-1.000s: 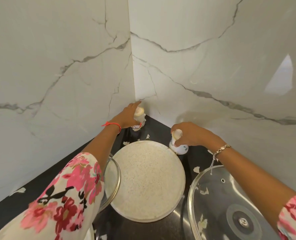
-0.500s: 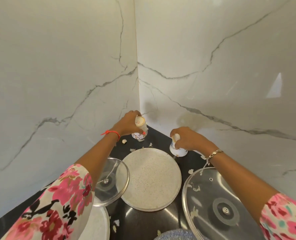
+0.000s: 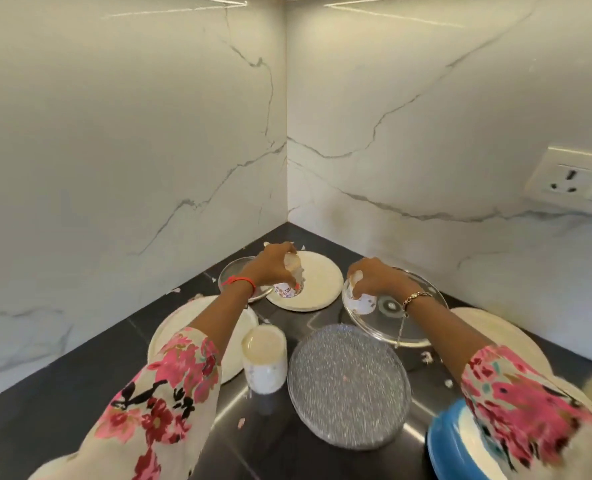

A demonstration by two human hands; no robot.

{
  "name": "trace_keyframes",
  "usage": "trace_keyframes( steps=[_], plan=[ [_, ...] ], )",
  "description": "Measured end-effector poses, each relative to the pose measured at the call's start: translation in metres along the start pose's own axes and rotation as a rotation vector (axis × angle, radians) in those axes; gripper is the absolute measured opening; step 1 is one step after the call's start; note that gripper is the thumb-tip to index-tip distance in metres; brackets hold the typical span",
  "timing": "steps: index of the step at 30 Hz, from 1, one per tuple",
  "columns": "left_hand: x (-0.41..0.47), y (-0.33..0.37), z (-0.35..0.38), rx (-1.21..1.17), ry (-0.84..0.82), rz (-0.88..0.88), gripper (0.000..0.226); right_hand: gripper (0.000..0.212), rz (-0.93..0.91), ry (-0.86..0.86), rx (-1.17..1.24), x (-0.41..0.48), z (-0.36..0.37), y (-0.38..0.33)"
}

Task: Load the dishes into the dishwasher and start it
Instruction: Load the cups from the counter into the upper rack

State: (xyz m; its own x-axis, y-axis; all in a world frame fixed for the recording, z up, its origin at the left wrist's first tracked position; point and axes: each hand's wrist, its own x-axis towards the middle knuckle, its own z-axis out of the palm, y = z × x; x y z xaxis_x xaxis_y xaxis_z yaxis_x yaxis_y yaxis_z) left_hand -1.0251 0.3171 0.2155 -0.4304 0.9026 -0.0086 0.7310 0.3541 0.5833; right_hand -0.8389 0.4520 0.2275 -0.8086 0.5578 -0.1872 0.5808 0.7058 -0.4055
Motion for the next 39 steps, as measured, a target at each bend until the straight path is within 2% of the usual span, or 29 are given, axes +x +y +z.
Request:
trace_keyframes(
  steps=[4,11,20,27,33,39],
  plan=[
    [-0.035,0.006,0.006,-0.005,0.032,0.021,0.064,0.046,0.033,0.028,0.006,-0.04,0.009,-0.004],
    [-0.121,0.034,0.029,0.005,0.009,0.135,0.065,0.06,0.137,0.11,0.033,-0.143,0.031,-0.007],
    [-0.257,0.08,0.076,-0.081,-0.029,0.182,0.064,0.051,0.156,0.21,0.079,-0.285,0.078,0.0],
    [-0.388,0.101,0.143,-0.102,-0.018,0.17,0.07,0.055,0.187,0.142,0.062,-0.42,0.147,0.006],
    [-0.496,0.109,0.187,-0.132,-0.065,0.107,0.07,0.052,0.247,0.107,0.083,-0.536,0.187,0.0],
    [-0.585,0.12,0.222,-0.073,-0.125,0.135,0.072,0.054,0.332,0.096,0.134,-0.622,0.239,0.001]
  ],
)
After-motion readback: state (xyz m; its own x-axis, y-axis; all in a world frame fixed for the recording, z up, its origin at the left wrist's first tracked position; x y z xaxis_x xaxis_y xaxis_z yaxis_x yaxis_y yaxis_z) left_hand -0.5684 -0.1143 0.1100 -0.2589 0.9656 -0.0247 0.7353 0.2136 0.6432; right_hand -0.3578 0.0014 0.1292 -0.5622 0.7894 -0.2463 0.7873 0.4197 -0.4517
